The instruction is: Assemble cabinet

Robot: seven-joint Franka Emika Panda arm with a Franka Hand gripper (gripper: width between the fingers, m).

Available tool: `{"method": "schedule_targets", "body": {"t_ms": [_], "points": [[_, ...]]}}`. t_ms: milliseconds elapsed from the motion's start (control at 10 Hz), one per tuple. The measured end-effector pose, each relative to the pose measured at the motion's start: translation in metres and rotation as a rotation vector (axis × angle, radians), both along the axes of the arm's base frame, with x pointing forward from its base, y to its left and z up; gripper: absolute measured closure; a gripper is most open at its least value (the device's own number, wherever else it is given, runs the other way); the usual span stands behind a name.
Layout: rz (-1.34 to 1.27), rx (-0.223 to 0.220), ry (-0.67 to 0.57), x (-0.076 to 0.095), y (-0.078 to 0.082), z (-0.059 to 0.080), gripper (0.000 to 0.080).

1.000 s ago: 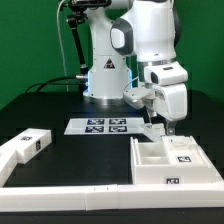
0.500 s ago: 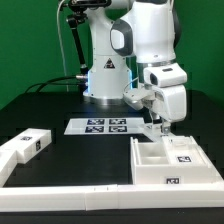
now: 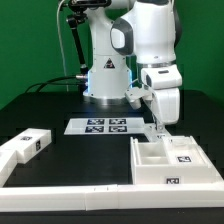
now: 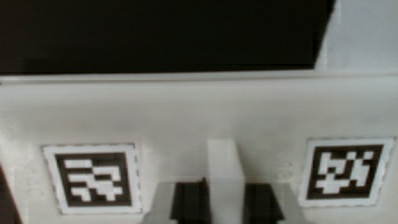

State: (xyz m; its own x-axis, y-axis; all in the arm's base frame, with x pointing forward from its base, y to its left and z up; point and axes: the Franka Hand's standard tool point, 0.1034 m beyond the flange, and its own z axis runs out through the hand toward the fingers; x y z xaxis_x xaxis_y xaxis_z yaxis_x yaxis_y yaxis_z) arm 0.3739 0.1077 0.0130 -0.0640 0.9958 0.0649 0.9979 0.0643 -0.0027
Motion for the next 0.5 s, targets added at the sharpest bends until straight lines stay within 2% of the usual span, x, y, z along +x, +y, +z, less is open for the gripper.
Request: {"method": "schedule_targets", "body": {"t_ms": [400,500], "points": [[-0.016,-0.014,0.016,0.003,-0.004,0.001,0.0731],[-0.013,-0.044,0.030,0.006,-0.010,0.011,0.0731]]}}
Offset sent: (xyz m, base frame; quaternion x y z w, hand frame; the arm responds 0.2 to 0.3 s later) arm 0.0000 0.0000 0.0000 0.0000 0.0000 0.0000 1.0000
